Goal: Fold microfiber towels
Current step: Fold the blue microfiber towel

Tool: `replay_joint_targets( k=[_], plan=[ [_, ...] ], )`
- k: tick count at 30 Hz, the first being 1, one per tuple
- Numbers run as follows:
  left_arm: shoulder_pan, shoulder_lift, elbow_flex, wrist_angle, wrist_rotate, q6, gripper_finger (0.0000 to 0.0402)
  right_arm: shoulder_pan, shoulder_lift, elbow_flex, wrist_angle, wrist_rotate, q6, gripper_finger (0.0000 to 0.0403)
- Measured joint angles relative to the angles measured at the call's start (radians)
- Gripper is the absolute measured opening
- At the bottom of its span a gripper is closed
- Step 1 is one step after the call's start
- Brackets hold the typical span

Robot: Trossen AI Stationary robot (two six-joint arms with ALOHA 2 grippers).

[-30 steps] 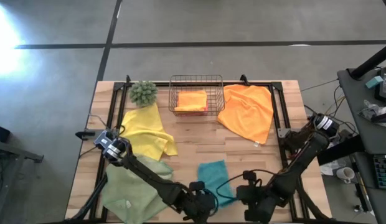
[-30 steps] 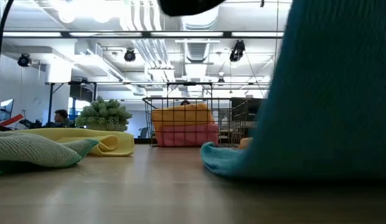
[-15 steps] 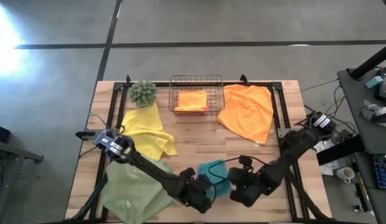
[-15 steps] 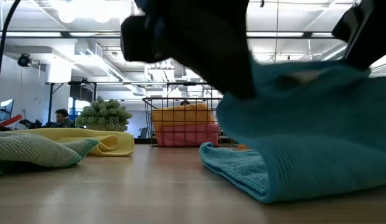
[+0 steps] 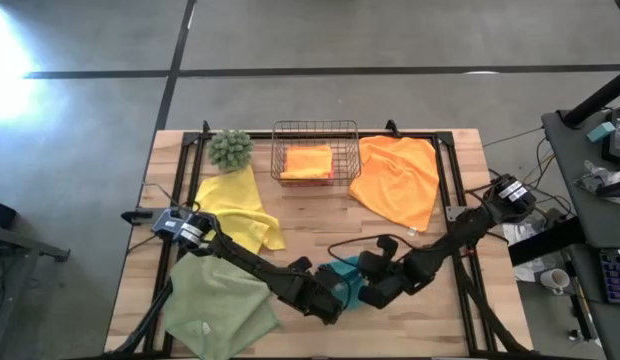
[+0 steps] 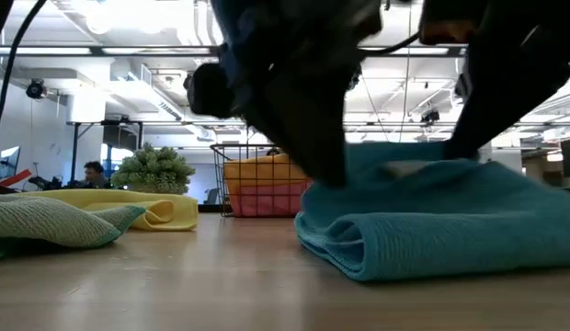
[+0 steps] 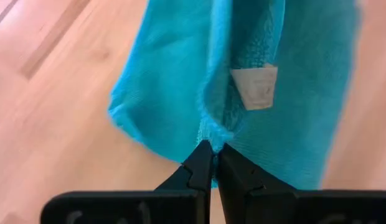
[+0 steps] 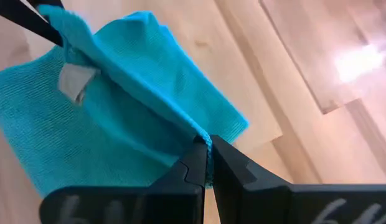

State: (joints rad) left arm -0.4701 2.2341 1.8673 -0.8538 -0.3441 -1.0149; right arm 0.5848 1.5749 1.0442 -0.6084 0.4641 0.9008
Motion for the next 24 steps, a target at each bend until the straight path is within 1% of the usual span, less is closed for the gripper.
replay_joint_targets(
  k=[2,5,10,13,17,22,24],
  plan=[
    [0.007,0.0,-0.011,-0.002,0.029,-0.001,0.0001,-0.014,0.0,-0.005,0.008,-0.004,-0.013,0.0008],
    [0.009,0.0,-0.02,0.001,0.05,0.0,0.0001,-0.034,0.0,-0.013,0.023,-0.047,-0.03,0.0009],
    [0.011,0.0,-0.021,-0.002,0.0,0.0,0.0001,-0.035,0.0,-0.013,0.021,-0.052,-0.03,0.0009],
    [0.018,0.0,-0.017,-0.001,-0.003,0.0,0.0006,-0.036,0.0,-0.013,0.02,-0.052,-0.03,0.0011],
    [0.024,0.0,-0.017,0.007,-0.004,0.001,0.0039,-0.039,0.0,-0.013,0.019,-0.052,-0.022,0.0034],
    [0.031,-0.004,-0.013,0.006,-0.001,0.001,0.0103,-0.039,0.0,-0.007,0.018,-0.048,-0.022,0.0082],
    [0.037,-0.012,-0.012,0.004,0.017,0.01,0.013,-0.038,-0.009,-0.005,0.009,-0.045,-0.032,0.0099]
  ],
)
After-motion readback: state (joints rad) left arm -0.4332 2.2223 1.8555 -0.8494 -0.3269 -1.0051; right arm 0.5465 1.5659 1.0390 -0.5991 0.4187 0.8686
